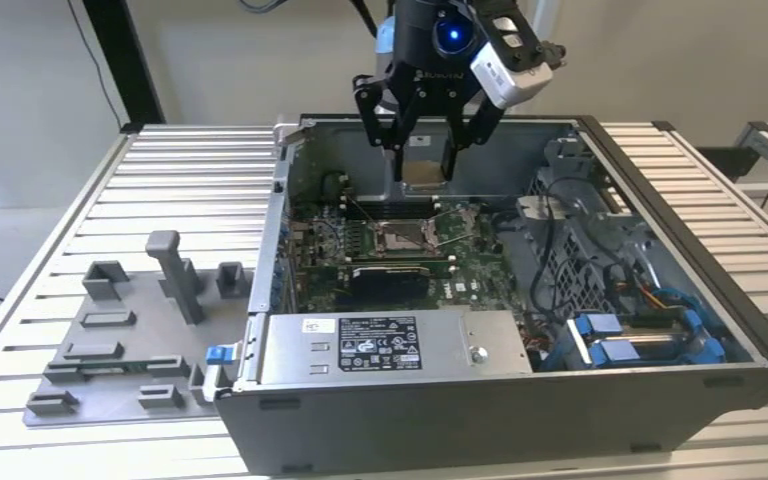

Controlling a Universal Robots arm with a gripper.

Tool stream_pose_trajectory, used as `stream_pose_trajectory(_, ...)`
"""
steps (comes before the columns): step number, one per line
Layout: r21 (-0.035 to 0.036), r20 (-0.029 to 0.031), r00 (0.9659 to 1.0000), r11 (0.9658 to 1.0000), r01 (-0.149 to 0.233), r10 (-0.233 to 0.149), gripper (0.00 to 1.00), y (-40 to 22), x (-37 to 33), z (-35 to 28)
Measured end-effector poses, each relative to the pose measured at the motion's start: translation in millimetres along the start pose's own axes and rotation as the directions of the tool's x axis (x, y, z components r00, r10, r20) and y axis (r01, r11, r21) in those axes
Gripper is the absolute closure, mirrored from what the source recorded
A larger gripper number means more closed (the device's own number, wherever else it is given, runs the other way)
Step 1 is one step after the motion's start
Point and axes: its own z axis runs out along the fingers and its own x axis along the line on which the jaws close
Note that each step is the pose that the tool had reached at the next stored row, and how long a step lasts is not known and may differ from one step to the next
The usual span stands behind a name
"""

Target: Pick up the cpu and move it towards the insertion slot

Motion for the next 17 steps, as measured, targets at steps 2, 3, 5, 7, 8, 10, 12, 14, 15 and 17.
stream_pose_trajectory(2, -0.0001, 0.0000, 1.0000, 1.0000, 0.000, 0.000, 1.00, 0.1, 0.0, 0.0)
stream_pose_trajectory(3, 0.0000, 0.0000, 1.0000, 1.0000, 0.000, 0.000, 1.00, 0.1, 0.0, 0.0)
stream_pose_trajectory(5, 0.0000, 0.0000, 1.0000, 1.0000, 0.000, 0.000, 1.00, 0.3, 0.0, 0.0)
stream_pose_trajectory(7, -0.0001, 0.0000, 1.0000, 1.0000, 0.000, 0.000, 1.00, 0.3, 0.0, 0.0)
stream_pose_trajectory(8, 0.0000, 0.0000, 1.0000, 1.0000, 0.000, 0.000, 1.00, 0.4, 0.0, 0.0)
stream_pose_trajectory(10, -0.0001, 0.0000, 1.0000, 1.0000, 0.000, 0.000, 1.00, 0.5, 0.0, 0.0)
stream_pose_trajectory(12, 0.0000, -0.0001, 1.0000, 1.0000, 0.000, 0.000, 1.00, 1.0, 0.0, 0.0)
stream_pose_trajectory(14, -0.0001, 0.0000, 1.0000, 1.0000, 0.000, 0.000, 1.00, 1.8, 0.1, 0.1)
stream_pose_trajectory(15, 0.0000, 0.0000, 1.0000, 1.0000, 0.000, 0.000, 1.00, 2.5, 0.0, 0.1)
stream_pose_trajectory(17, -0.0001, 0.0000, 1.0000, 1.0000, 0.000, 0.000, 1.00, 4.4, 0.0, 0.2)
